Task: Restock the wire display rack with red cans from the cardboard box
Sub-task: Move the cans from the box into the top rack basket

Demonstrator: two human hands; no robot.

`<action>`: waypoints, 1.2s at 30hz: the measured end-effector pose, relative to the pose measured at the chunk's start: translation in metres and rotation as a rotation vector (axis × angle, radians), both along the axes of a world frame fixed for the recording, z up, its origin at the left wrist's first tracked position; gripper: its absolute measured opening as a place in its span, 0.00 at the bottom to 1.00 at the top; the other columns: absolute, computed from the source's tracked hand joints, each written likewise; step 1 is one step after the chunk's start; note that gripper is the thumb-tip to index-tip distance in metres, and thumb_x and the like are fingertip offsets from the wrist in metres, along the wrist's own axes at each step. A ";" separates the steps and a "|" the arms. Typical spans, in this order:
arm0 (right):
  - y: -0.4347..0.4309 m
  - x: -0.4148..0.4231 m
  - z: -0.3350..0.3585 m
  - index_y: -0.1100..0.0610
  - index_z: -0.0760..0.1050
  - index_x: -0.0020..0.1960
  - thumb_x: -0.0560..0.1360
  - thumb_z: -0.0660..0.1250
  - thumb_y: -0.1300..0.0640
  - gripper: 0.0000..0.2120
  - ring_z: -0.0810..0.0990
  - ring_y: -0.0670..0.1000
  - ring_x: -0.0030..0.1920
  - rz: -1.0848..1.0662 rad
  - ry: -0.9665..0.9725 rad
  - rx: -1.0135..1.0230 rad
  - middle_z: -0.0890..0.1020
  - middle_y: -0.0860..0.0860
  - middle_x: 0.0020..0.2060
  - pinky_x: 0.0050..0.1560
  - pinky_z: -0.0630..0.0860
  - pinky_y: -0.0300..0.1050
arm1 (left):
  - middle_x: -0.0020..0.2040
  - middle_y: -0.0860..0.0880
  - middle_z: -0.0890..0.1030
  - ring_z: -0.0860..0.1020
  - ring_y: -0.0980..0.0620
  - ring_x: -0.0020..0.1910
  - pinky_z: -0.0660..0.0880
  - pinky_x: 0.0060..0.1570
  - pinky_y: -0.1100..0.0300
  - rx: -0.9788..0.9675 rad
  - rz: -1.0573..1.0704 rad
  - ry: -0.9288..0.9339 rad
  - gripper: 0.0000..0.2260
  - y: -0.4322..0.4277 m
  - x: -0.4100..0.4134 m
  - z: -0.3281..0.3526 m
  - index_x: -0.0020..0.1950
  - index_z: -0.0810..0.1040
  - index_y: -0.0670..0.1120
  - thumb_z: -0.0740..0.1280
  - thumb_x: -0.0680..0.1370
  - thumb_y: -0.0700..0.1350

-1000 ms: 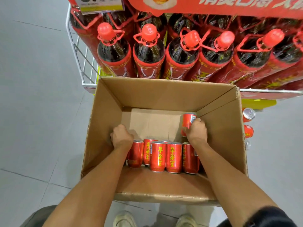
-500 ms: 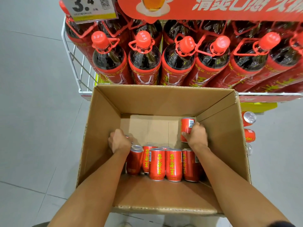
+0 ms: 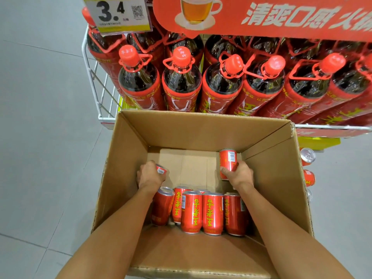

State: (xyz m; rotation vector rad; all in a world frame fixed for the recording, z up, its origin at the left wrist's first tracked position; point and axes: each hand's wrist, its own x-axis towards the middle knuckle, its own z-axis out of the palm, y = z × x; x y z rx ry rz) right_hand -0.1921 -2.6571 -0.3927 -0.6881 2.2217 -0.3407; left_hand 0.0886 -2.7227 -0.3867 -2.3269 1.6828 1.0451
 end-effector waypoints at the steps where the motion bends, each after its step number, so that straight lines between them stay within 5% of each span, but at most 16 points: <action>1: 0.000 -0.001 0.000 0.59 0.73 0.72 0.74 0.78 0.46 0.32 0.83 0.59 0.59 -0.032 -0.028 0.016 0.82 0.59 0.62 0.62 0.82 0.57 | 0.65 0.40 0.78 0.76 0.38 0.65 0.76 0.65 0.47 -0.008 0.032 0.044 0.26 -0.002 0.001 0.000 0.70 0.77 0.44 0.78 0.74 0.50; 5: 0.002 0.001 0.012 0.59 0.82 0.60 0.72 0.78 0.41 0.26 0.86 0.52 0.42 -0.072 -0.024 0.011 0.86 0.55 0.47 0.43 0.83 0.46 | 0.66 0.40 0.79 0.74 0.39 0.67 0.73 0.67 0.48 -0.058 0.054 0.167 0.29 -0.014 0.005 0.013 0.74 0.74 0.46 0.78 0.75 0.50; 8: 0.005 0.006 0.054 0.53 0.86 0.52 0.68 0.78 0.39 0.21 0.76 0.40 0.29 -0.084 0.050 -0.019 0.79 0.42 0.28 0.29 0.68 0.36 | 0.62 0.39 0.82 0.77 0.38 0.65 0.74 0.64 0.50 -0.107 0.058 0.204 0.28 -0.020 0.002 0.052 0.69 0.77 0.41 0.79 0.73 0.50; 11: 0.009 0.017 0.119 0.52 0.86 0.55 0.66 0.78 0.38 0.24 0.83 0.54 0.46 -0.077 0.026 -0.052 0.84 0.49 0.39 0.43 0.69 0.40 | 0.57 0.39 0.83 0.80 0.39 0.61 0.76 0.57 0.53 -0.092 0.118 0.265 0.27 -0.018 -0.005 0.118 0.59 0.79 0.39 0.81 0.70 0.55; 14: 0.015 0.027 0.204 0.52 0.83 0.62 0.65 0.77 0.36 0.30 0.84 0.58 0.57 -0.073 0.007 -0.102 0.87 0.54 0.51 0.49 0.71 0.44 | 0.52 0.44 0.85 0.82 0.44 0.54 0.77 0.50 0.57 -0.068 0.176 0.348 0.25 -0.007 -0.012 0.201 0.53 0.83 0.42 0.82 0.66 0.58; 19: 0.027 0.051 0.386 0.49 0.80 0.63 0.58 0.73 0.30 0.38 0.86 0.52 0.48 -0.118 -0.058 -0.213 0.87 0.48 0.47 0.53 0.83 0.52 | 0.44 0.49 0.84 0.82 0.50 0.44 0.76 0.37 0.61 -0.061 0.379 0.615 0.18 0.013 -0.018 0.369 0.46 0.80 0.48 0.85 0.65 0.50; 23: 0.041 0.065 0.539 0.46 0.81 0.55 0.58 0.71 0.28 0.32 0.82 0.38 0.40 -0.102 -0.049 -0.305 0.84 0.40 0.36 0.43 0.78 0.43 | 0.51 0.44 0.86 0.85 0.46 0.48 0.83 0.49 0.51 -0.029 0.456 0.795 0.28 0.019 -0.028 0.513 0.54 0.82 0.45 0.85 0.59 0.53; 26: 0.046 0.074 0.643 0.46 0.81 0.53 0.58 0.71 0.28 0.31 0.82 0.35 0.36 -0.138 -0.089 -0.372 0.85 0.37 0.34 0.37 0.73 0.36 | 0.50 0.42 0.86 0.86 0.48 0.44 0.83 0.40 0.55 -0.037 0.491 0.895 0.20 0.021 -0.037 0.618 0.53 0.83 0.44 0.84 0.67 0.48; 29: 0.048 0.082 0.739 0.44 0.78 0.51 0.61 0.74 0.30 0.25 0.81 0.33 0.37 -0.121 -0.087 -0.426 0.84 0.38 0.37 0.37 0.71 0.32 | 0.50 0.42 0.88 0.87 0.42 0.50 0.85 0.49 0.48 -0.049 0.528 0.978 0.15 0.021 -0.047 0.715 0.54 0.84 0.43 0.82 0.71 0.46; 36: 0.013 0.080 0.906 0.46 0.77 0.51 0.67 0.76 0.33 0.22 0.84 0.49 0.47 -0.102 0.035 -0.622 0.86 0.44 0.44 0.53 0.79 0.50 | 0.50 0.39 0.87 0.87 0.38 0.50 0.82 0.53 0.33 -0.118 0.461 1.163 0.16 -0.005 -0.065 0.904 0.58 0.83 0.42 0.80 0.73 0.42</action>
